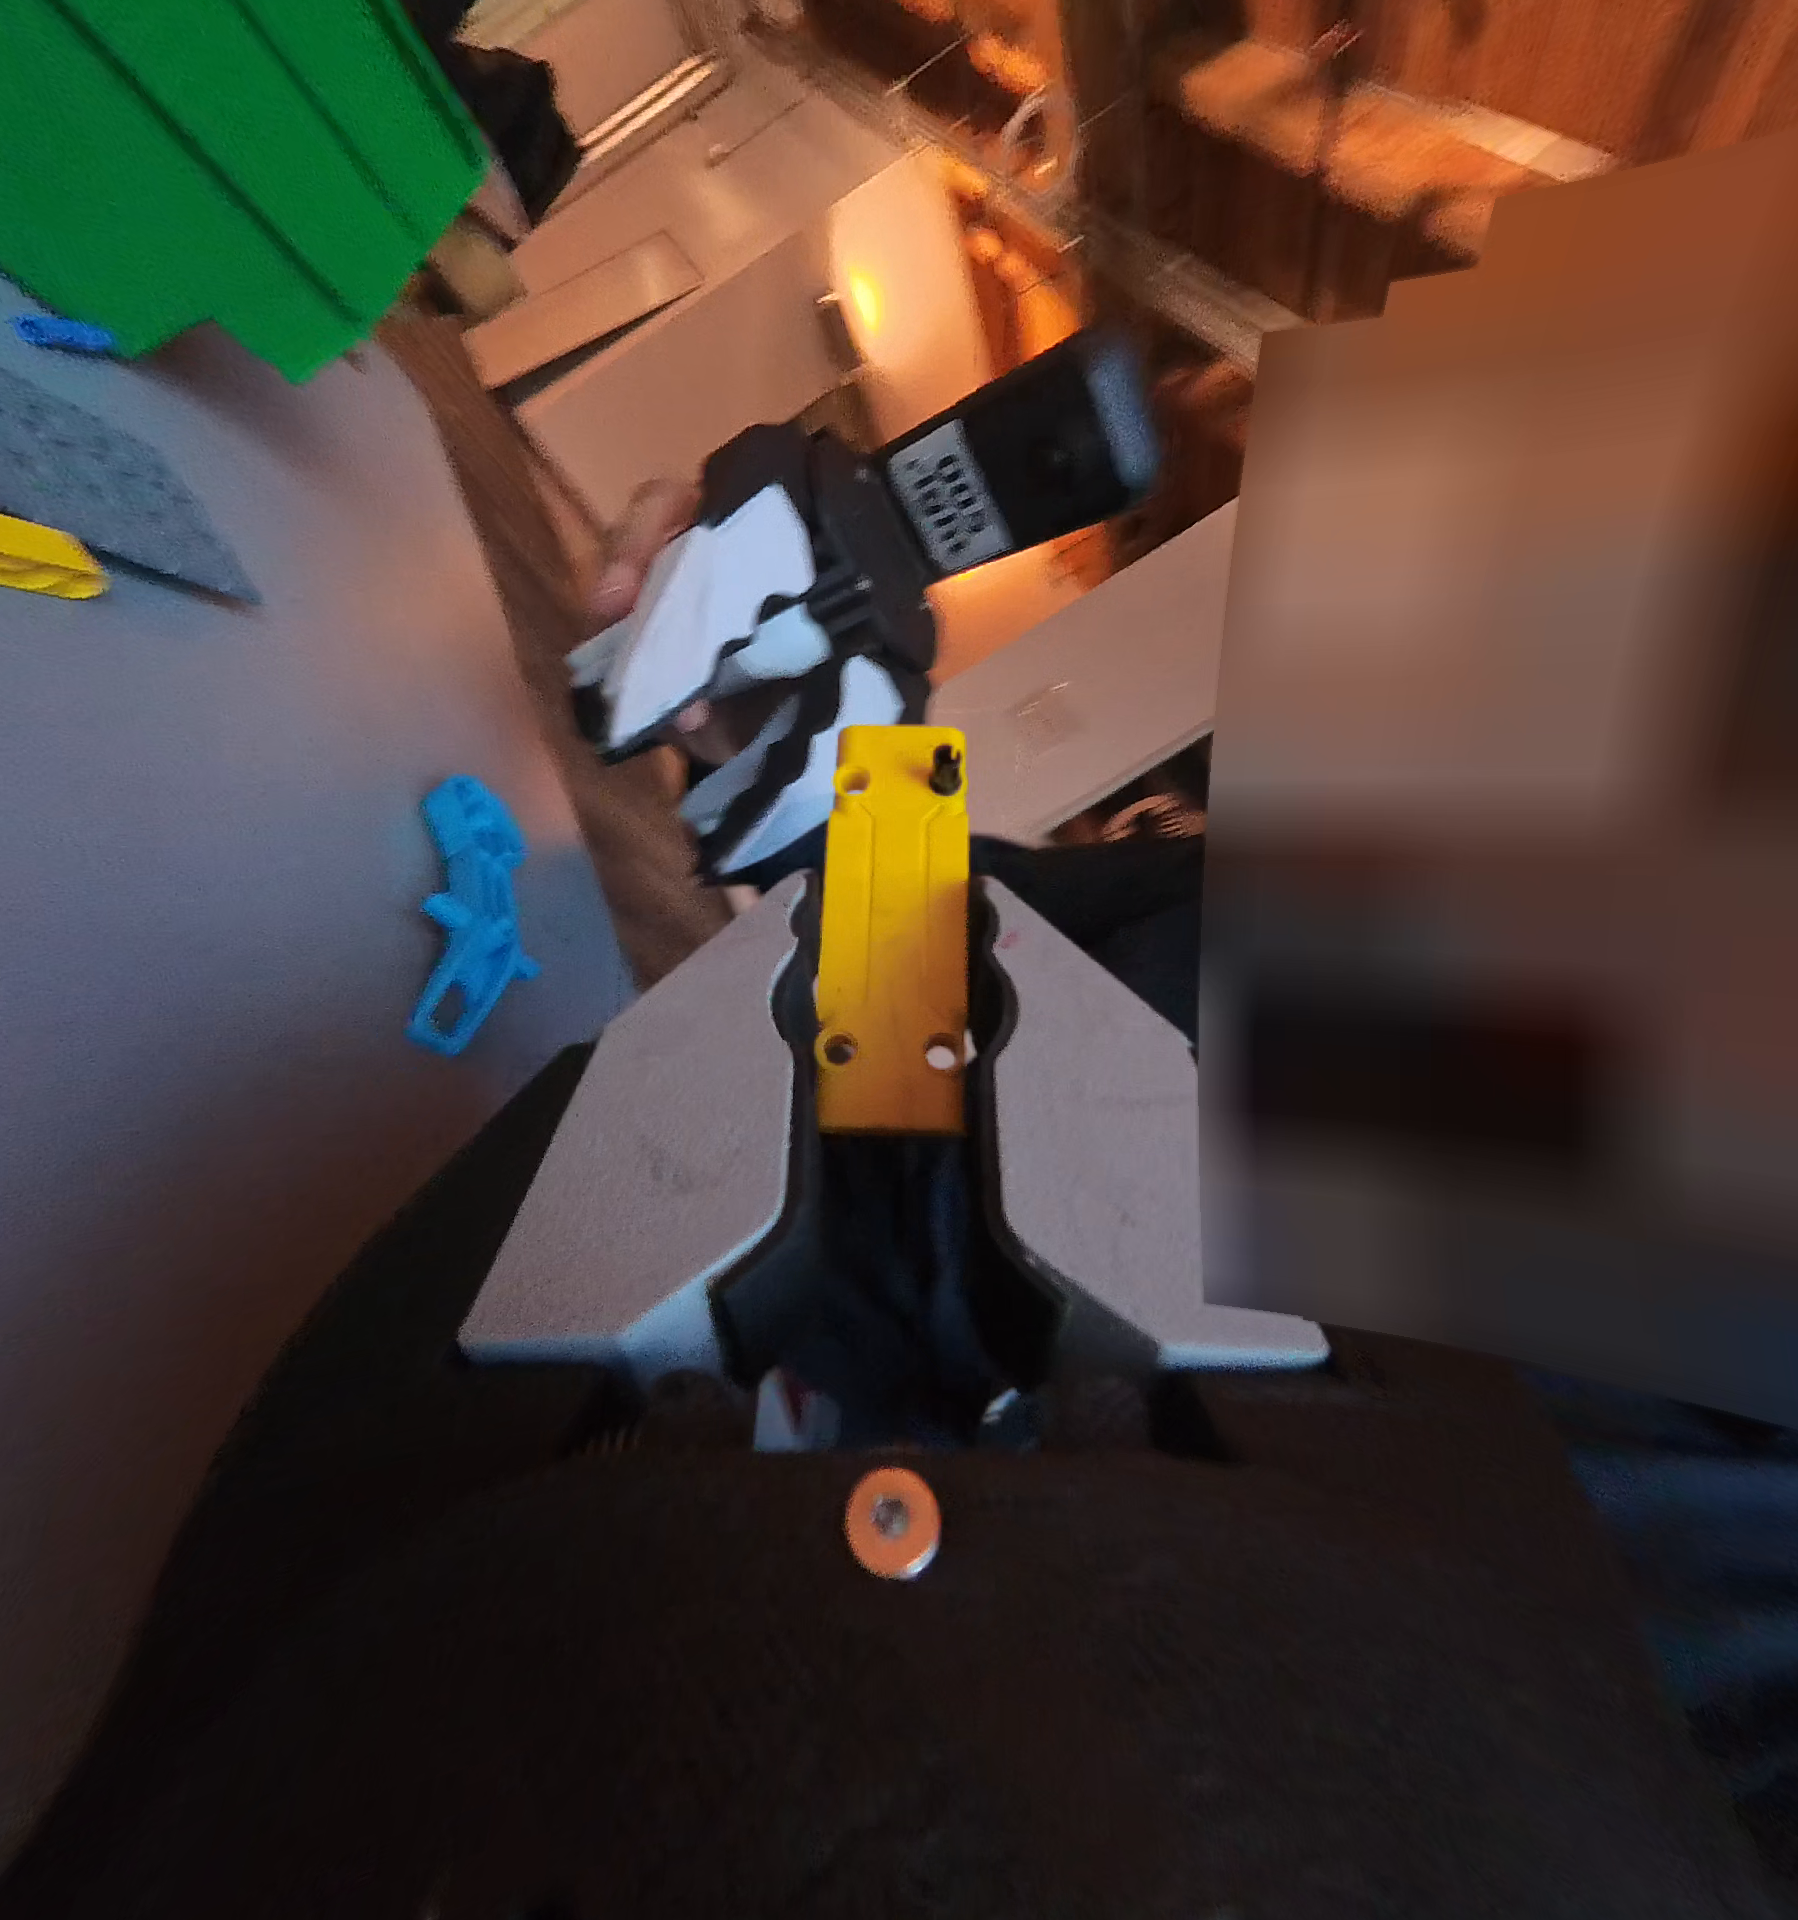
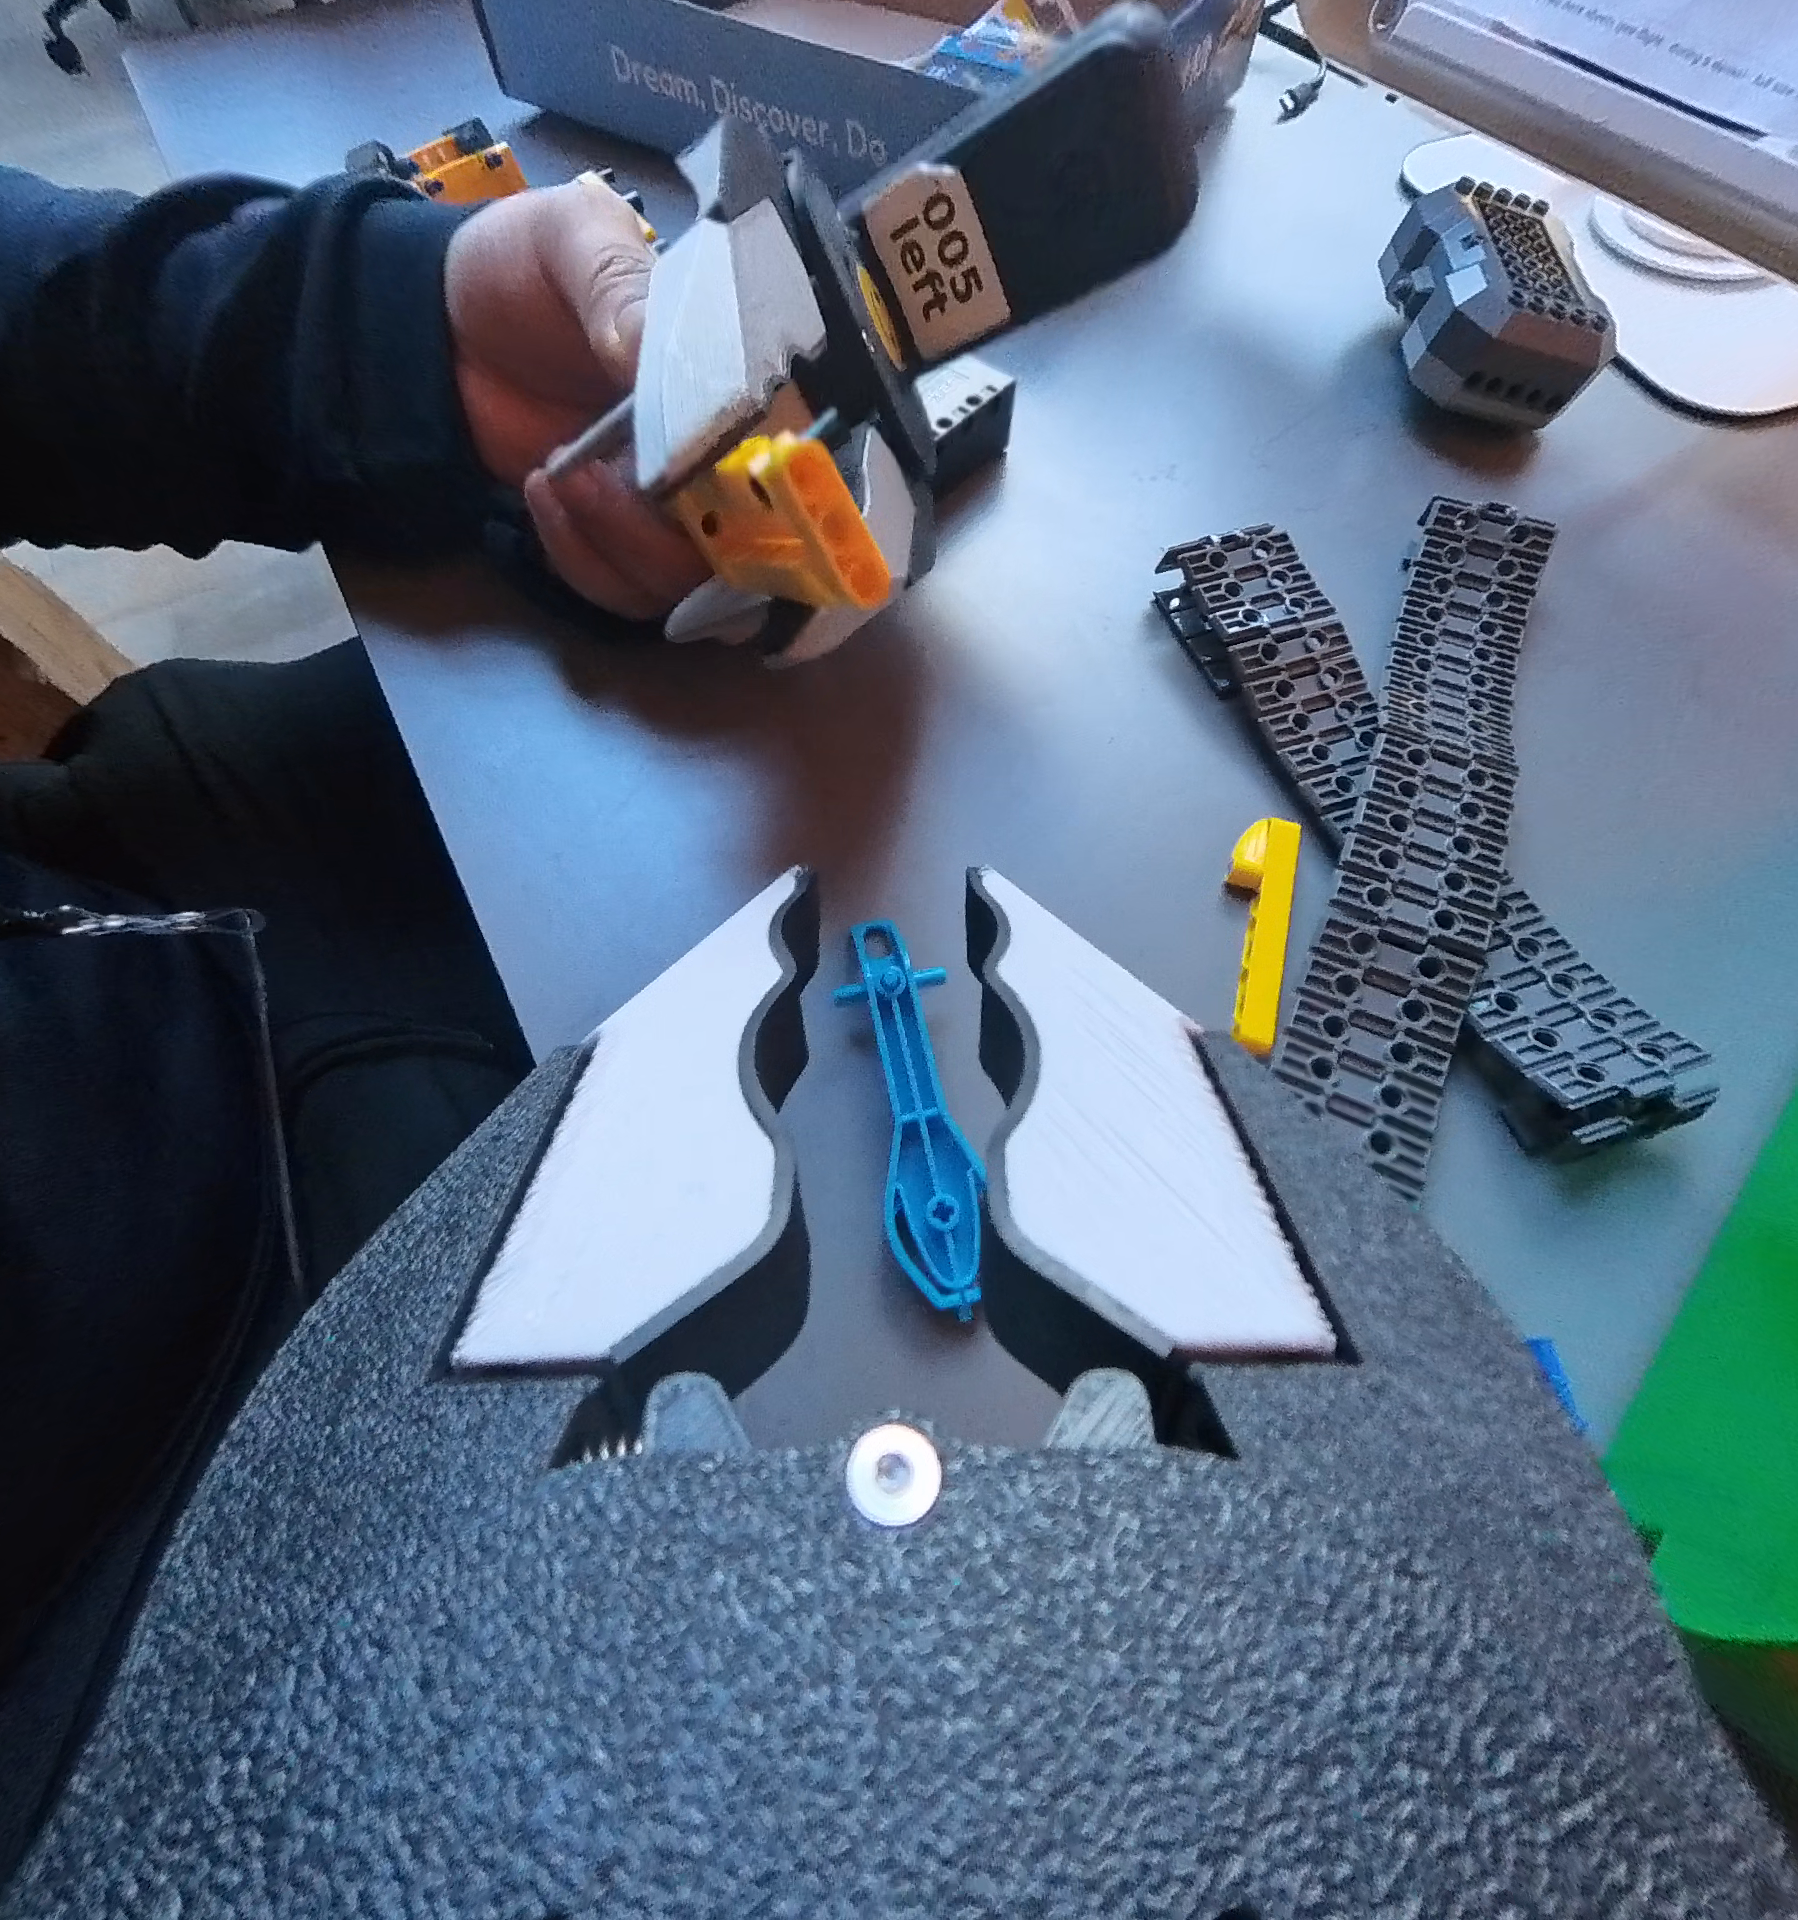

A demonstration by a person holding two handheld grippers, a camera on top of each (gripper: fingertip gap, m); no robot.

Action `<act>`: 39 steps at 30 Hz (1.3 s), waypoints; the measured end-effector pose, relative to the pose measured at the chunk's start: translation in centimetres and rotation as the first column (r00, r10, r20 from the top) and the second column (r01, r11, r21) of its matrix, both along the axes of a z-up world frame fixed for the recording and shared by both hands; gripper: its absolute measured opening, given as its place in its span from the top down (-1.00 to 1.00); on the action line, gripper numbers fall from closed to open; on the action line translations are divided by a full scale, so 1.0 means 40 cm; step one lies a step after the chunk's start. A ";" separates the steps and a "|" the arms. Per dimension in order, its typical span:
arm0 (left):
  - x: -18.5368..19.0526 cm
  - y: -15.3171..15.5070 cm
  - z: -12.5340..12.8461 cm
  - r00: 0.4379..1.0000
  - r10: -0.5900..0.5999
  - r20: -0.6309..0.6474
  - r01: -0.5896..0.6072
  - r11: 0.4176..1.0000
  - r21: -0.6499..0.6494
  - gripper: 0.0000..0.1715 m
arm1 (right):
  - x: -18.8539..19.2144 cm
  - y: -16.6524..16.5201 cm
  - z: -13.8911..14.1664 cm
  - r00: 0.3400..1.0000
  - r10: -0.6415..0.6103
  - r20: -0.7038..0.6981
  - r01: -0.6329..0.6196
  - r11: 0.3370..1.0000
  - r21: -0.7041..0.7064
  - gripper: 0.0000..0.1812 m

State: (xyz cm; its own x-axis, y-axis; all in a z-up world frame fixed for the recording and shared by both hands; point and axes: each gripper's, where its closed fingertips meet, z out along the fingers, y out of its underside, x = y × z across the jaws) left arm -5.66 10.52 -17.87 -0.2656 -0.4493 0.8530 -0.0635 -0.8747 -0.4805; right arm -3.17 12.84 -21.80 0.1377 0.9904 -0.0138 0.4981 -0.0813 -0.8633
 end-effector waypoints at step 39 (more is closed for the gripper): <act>-0.017 0.072 -0.198 0.698 0.410 -0.587 0.072 0.775 0.627 0.71 | 0.143 0.009 -0.139 0.984 -0.065 0.167 0.053 0.996 0.075 0.57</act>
